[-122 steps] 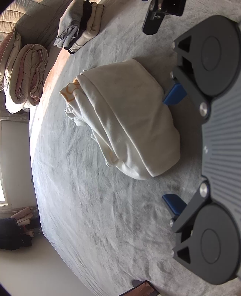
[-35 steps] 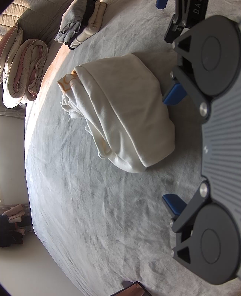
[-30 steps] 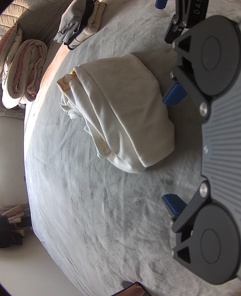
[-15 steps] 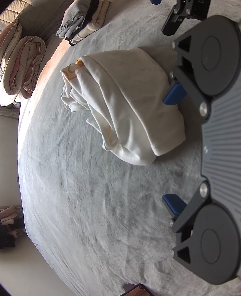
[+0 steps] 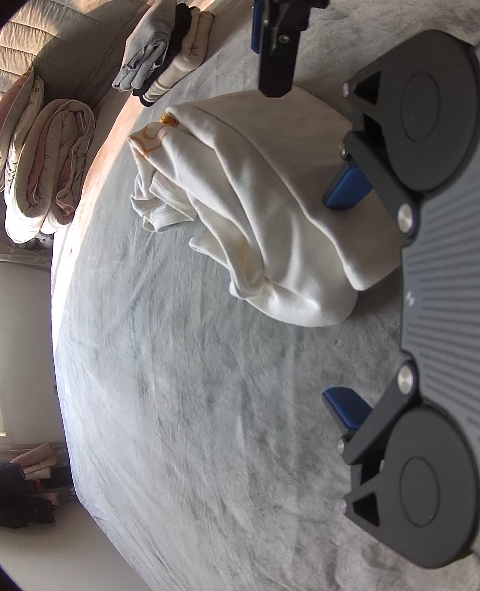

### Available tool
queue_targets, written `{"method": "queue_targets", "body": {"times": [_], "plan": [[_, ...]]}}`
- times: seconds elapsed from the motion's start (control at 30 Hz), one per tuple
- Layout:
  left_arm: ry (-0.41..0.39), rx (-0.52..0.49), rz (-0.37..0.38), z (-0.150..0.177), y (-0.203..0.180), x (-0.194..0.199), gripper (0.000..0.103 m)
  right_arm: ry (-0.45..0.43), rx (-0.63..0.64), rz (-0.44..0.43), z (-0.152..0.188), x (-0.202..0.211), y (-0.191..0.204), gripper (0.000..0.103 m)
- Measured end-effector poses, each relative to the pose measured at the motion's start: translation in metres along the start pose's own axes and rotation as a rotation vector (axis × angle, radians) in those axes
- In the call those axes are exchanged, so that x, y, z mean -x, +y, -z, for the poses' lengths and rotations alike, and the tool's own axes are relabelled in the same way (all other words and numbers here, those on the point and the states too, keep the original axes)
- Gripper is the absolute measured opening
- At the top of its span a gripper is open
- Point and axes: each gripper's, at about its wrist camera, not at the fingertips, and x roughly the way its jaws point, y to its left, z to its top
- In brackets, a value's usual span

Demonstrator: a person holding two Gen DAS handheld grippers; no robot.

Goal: Fold clothes
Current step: 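Move the right gripper to the sweatshirt edge and close on it, then lift the sweatshirt with the right gripper while the left gripper grasps another edge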

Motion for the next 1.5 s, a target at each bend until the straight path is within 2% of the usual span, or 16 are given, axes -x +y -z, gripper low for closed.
{"method": "queue_targets", "body": {"times": [0.13, 0.23, 0.3, 0.37, 0.53, 0.63, 0.7, 0.8, 0.97, 1.17, 1.3, 1.5], "plan": [[0.051, -0.029, 0.091, 0.005, -0.008, -0.017, 0.103, -0.003, -0.163, -0.136, 0.005, -0.016, -0.013, 0.103], [0.111, -0.016, 0.113, 0.007, -0.013, -0.03, 0.103, -0.046, -0.18, -0.201, 0.004, -0.017, -0.013, 0.103], [0.103, -0.04, 0.094, 0.006, -0.021, -0.03, 0.103, -0.076, -0.136, -0.183, 0.004, -0.016, -0.006, 0.103], [0.114, -0.05, 0.095, 0.006, -0.026, -0.029, 0.102, -0.068, -0.113, -0.163, 0.004, -0.017, -0.002, 0.103], [0.134, -0.063, 0.098, 0.007, -0.029, -0.026, 0.101, -0.035, -0.131, -0.203, 0.008, -0.026, -0.001, 0.077], [0.114, -0.047, 0.101, 0.007, -0.022, -0.021, 0.097, -0.024, -0.125, -0.189, 0.009, -0.027, -0.003, 0.051], [0.097, -0.031, 0.104, 0.006, -0.016, -0.016, 0.094, -0.009, -0.13, -0.186, 0.009, -0.028, -0.007, 0.021], [0.069, -0.003, 0.108, 0.005, -0.007, -0.009, 0.091, 0.007, -0.128, -0.186, 0.01, -0.021, -0.008, 0.008], [-0.009, 0.074, 0.124, -0.001, 0.011, 0.006, 0.091, 0.011, -0.083, -0.145, 0.01, -0.005, -0.008, 0.006], [-0.078, 0.181, 0.144, -0.002, 0.026, 0.013, 0.087, -0.012, -0.083, -0.039, 0.013, 0.012, -0.03, 0.006], [-0.085, 0.192, 0.138, -0.004, 0.023, 0.008, 0.079, -0.031, -0.096, 0.019, 0.013, 0.022, -0.048, 0.006], [-0.117, 0.155, 0.15, -0.004, 0.012, 0.003, 0.071, -0.054, -0.123, 0.088, 0.015, 0.033, -0.074, 0.006]]}}
